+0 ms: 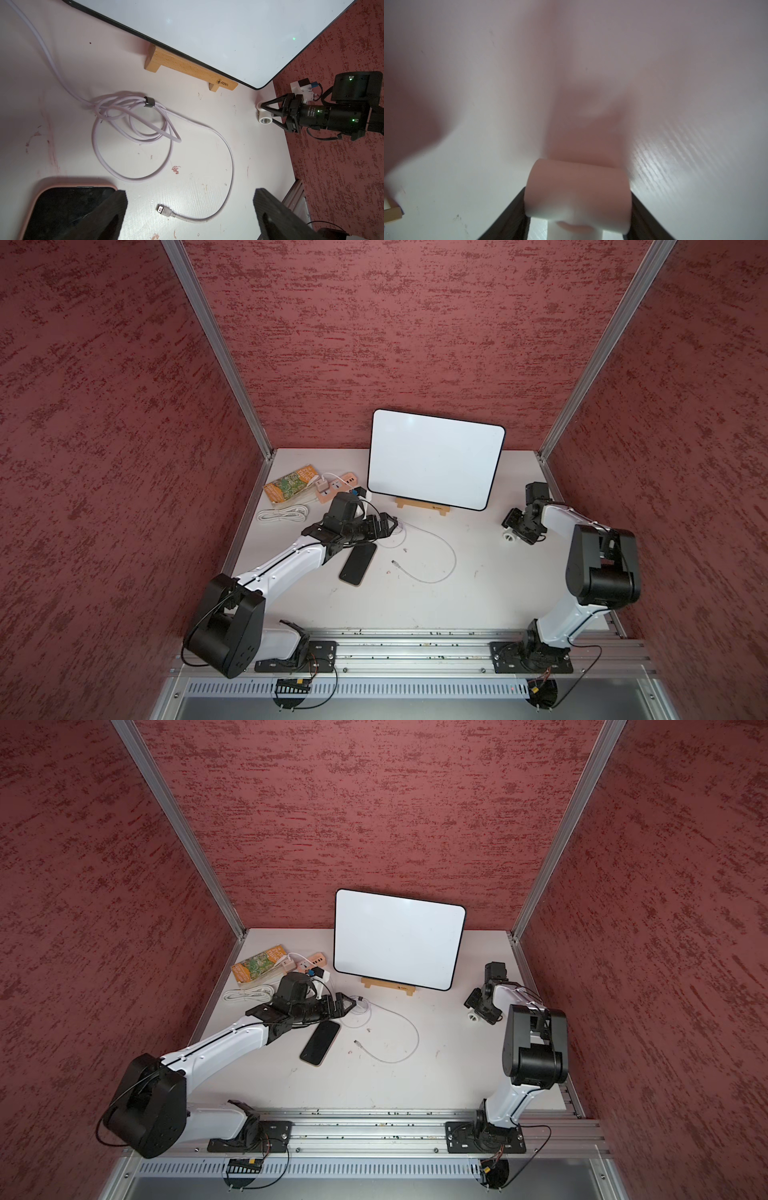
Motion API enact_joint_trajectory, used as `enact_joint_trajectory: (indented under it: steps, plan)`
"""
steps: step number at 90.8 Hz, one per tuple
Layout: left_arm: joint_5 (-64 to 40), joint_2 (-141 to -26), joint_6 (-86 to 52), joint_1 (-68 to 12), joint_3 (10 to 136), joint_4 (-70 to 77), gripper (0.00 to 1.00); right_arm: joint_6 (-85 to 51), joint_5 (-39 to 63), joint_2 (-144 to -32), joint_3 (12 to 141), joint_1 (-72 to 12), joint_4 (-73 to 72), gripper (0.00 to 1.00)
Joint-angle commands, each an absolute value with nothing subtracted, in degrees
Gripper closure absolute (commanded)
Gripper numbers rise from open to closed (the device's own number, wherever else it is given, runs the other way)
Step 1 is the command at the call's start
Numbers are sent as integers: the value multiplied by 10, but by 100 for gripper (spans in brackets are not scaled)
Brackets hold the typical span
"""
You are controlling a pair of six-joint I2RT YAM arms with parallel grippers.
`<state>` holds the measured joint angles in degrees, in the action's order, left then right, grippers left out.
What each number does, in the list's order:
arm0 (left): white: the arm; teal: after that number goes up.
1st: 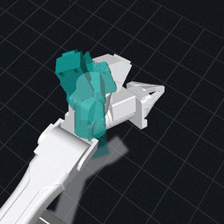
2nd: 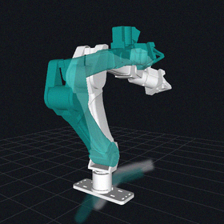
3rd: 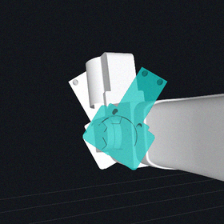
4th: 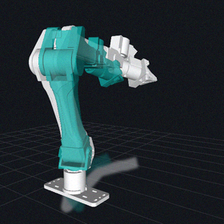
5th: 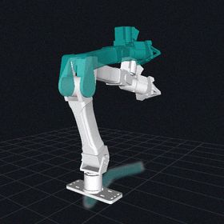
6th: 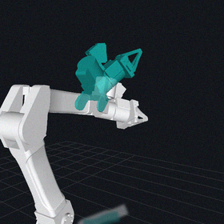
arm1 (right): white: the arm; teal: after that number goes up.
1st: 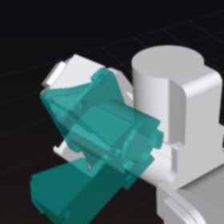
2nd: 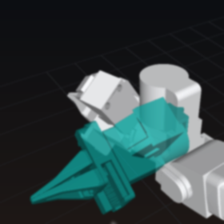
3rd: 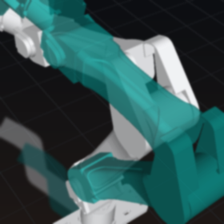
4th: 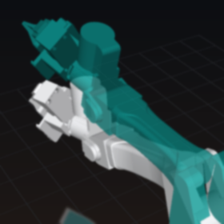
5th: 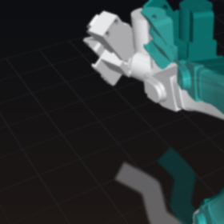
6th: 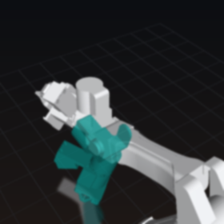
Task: Plug the charging cable into the phone
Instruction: Place the distractor at the center of the board.
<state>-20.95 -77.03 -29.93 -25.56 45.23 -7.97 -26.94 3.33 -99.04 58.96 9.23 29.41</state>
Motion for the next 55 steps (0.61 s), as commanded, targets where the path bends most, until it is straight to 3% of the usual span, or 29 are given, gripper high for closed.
enact_joint_trajectory:
  steps: [1, 20, 55]
  plan:
    - [-215, -771, -305, -252, 450, -65, 0, -263, 31, -1002, 585, 98, 280, 38]
    - [-212, -764, -304, -252, 447, -71, 0, -255, 34, -992, 587, 98, 284, 2]
    - [-214, -773, -309, -252, 444, -70, 0, -225, 92, -864, 580, 89, 275, 1]
